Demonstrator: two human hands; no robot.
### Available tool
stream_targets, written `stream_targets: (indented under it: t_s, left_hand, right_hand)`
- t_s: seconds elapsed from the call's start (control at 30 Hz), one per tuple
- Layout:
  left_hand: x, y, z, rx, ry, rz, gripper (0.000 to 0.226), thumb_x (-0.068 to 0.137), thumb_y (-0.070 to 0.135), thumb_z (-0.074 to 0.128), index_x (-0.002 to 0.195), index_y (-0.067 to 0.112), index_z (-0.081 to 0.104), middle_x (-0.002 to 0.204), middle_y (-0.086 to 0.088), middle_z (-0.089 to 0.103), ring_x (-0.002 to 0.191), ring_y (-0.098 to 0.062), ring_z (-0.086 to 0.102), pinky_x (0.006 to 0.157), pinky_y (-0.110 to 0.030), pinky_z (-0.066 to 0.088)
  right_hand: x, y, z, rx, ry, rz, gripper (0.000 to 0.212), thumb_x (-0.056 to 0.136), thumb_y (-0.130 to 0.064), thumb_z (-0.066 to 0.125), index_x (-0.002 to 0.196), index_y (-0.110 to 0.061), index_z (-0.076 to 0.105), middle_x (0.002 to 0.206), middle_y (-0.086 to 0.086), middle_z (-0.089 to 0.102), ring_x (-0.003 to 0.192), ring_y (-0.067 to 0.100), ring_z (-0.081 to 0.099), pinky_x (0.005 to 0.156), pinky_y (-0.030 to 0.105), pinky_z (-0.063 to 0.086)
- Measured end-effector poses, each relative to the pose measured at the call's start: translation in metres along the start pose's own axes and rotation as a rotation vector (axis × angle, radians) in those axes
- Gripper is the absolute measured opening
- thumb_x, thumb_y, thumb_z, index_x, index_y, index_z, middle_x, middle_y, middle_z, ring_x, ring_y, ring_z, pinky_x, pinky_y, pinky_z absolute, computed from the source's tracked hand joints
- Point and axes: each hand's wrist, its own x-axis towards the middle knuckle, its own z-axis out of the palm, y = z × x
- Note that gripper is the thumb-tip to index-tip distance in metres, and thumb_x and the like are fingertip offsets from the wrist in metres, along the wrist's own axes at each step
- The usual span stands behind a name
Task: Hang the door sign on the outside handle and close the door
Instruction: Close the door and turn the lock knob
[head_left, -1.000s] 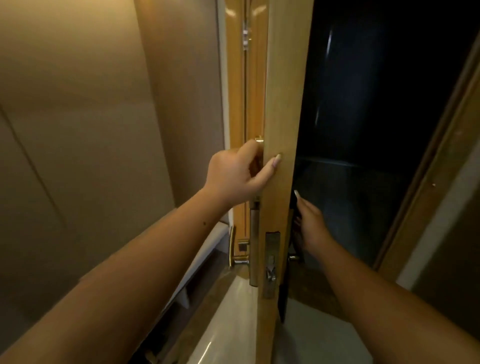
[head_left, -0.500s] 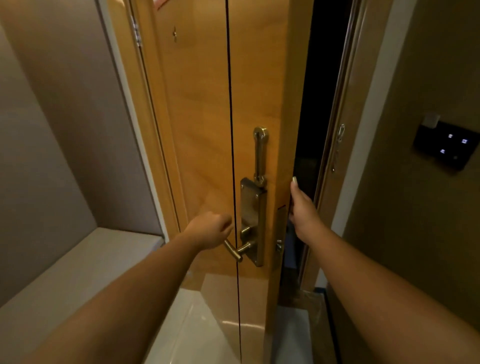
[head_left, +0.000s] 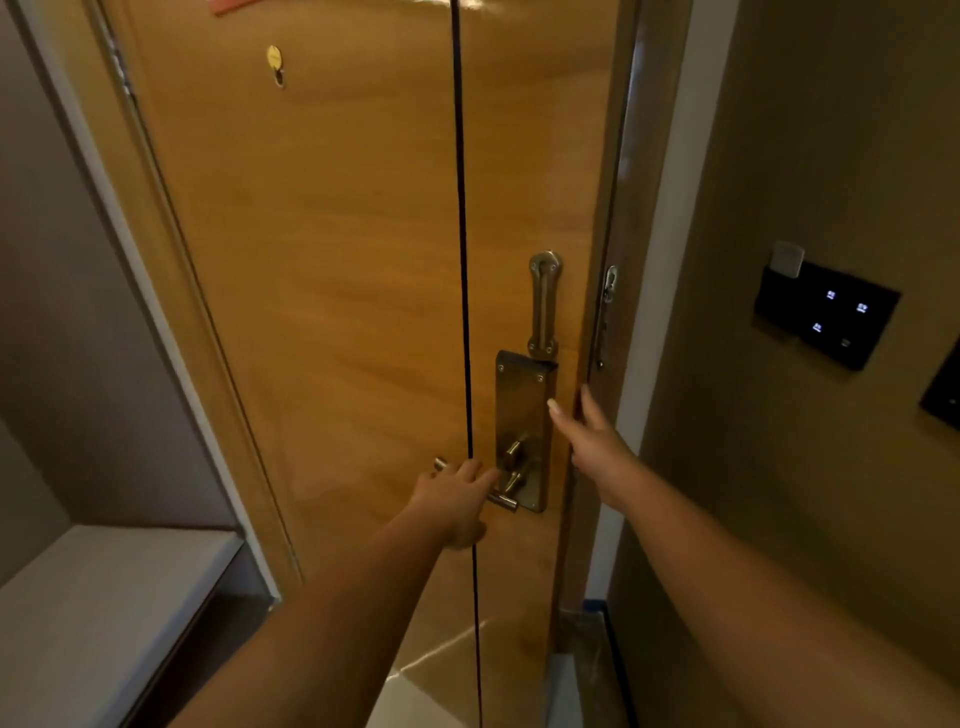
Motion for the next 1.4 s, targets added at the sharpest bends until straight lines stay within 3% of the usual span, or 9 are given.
stream_targets:
  t_s: [0.17, 0.27, 0.33, 0.43, 0.6, 0.8, 1.0, 1.17, 1.4]
  left_hand:
    - [0.083, 0.002, 0.003, 0.104, -0.032, 0.090, 0.064, 0.084, 0.053, 0.052, 0.137, 0.024, 0.032, 0.142, -0.011, 0.041, 0.130, -0.034, 0.036, 0.105, -0.059, 0.023]
    - [0.137, -0.006, 0.004, 0.124, 0.012, 0.239, 0.054, 0.077, 0.071, 0.034, 0.099, 0.027, 0.056, 0.096, -0.001, 0.062, 0.096, -0.024, 0.055, 0.097, -0.055, 0.025]
    - [0.171, -0.013, -0.001, 0.073, 0.039, 0.320, 0.058, 0.072, 0.079, 0.023, 0.075, 0.029, 0.051, 0.069, 0.006, 0.053, 0.070, -0.016, 0.049, 0.087, -0.048, 0.034]
    - [0.221, -0.021, 0.000, 0.047, -0.014, 0.408, 0.069, 0.075, 0.082, 0.022, 0.075, 0.021, 0.056, 0.070, 0.000, 0.057, 0.062, -0.016, 0.052, 0.058, -0.034, 0.041]
    - [0.275, -0.021, -0.002, -0.033, -0.070, 0.473, 0.055, 0.081, 0.076, 0.027, 0.077, 0.024, 0.046, 0.066, 0.005, 0.048, 0.064, -0.014, 0.048, 0.052, -0.031, 0.034]
    - [0.319, -0.011, 0.002, 0.043, 0.042, 0.320, 0.053, 0.089, 0.063, 0.031, 0.079, 0.016, 0.055, 0.079, -0.005, 0.059, 0.067, -0.022, 0.052, 0.056, -0.034, 0.039]
    - [0.369, -0.014, -0.004, -0.046, -0.003, 0.199, 0.032, 0.085, 0.049, 0.040, 0.076, 0.020, 0.049, 0.094, -0.008, 0.065, 0.078, -0.028, 0.056, 0.077, -0.043, 0.046]
    - [0.406, -0.016, 0.018, -0.368, -0.065, 0.104, 0.054, 0.083, 0.060, 0.030, 0.089, 0.019, 0.065, 0.095, -0.004, 0.068, 0.081, -0.022, 0.060, 0.067, -0.034, 0.045]
    - [0.433, -0.004, 0.054, -1.032, 0.122, -0.038, 0.072, 0.059, 0.092, 0.028, 0.059, 0.026, 0.055, 0.076, -0.010, 0.066, 0.072, -0.026, 0.064, 0.071, -0.044, 0.052]
  right_hand:
    - [0.044, -0.001, -0.030, -0.077, 0.070, -0.012, 0.071, 0.086, -0.047, 0.058, 0.147, -0.039, 0.023, 0.151, 0.001, 0.036, 0.133, 0.026, 0.041, 0.104, 0.054, 0.038]
    - [0.076, 0.000, -0.050, -0.100, 0.198, -0.003, 0.060, 0.088, -0.041, 0.058, 0.142, -0.029, 0.033, 0.126, 0.003, 0.055, 0.095, 0.012, 0.058, 0.073, 0.030, 0.050]
    - [0.097, 0.005, -0.058, -0.125, 0.288, 0.067, 0.045, 0.090, -0.041, 0.056, 0.130, -0.022, 0.046, 0.101, 0.003, 0.061, 0.077, 0.013, 0.061, 0.063, 0.027, 0.051]
    - [0.128, 0.020, -0.065, -0.216, 0.294, 0.173, 0.026, 0.091, -0.039, 0.055, 0.106, -0.018, 0.058, 0.080, 0.003, 0.059, 0.066, 0.015, 0.060, 0.068, 0.032, 0.055]
    - [0.171, 0.043, -0.057, -0.322, 0.218, 0.189, 0.021, 0.091, -0.036, 0.055, 0.108, -0.025, 0.061, 0.091, -0.003, 0.061, 0.080, 0.014, 0.060, 0.066, 0.025, 0.050]
    - [0.221, 0.066, -0.037, -0.480, 0.128, 0.176, 0.051, 0.088, -0.037, 0.057, 0.136, -0.021, 0.047, 0.133, 0.004, 0.055, 0.116, 0.022, 0.053, 0.096, 0.040, 0.046]
    - [0.266, 0.074, -0.043, -1.073, 0.247, 0.065, 0.052, 0.092, -0.049, 0.035, 0.137, -0.024, 0.044, 0.141, 0.008, 0.041, 0.128, 0.028, 0.036, 0.097, 0.045, 0.041]
    - [0.294, 0.080, -0.055, -1.013, 0.268, -0.034, 0.048, 0.092, -0.052, 0.036, 0.132, -0.027, 0.048, 0.136, 0.006, 0.042, 0.121, 0.023, 0.039, 0.089, 0.040, 0.043]
    - [0.323, 0.101, -0.103, -0.790, 0.223, 0.001, 0.057, 0.092, -0.056, 0.037, 0.141, -0.027, 0.035, 0.144, 0.007, 0.038, 0.131, 0.026, 0.035, 0.097, 0.038, 0.036]
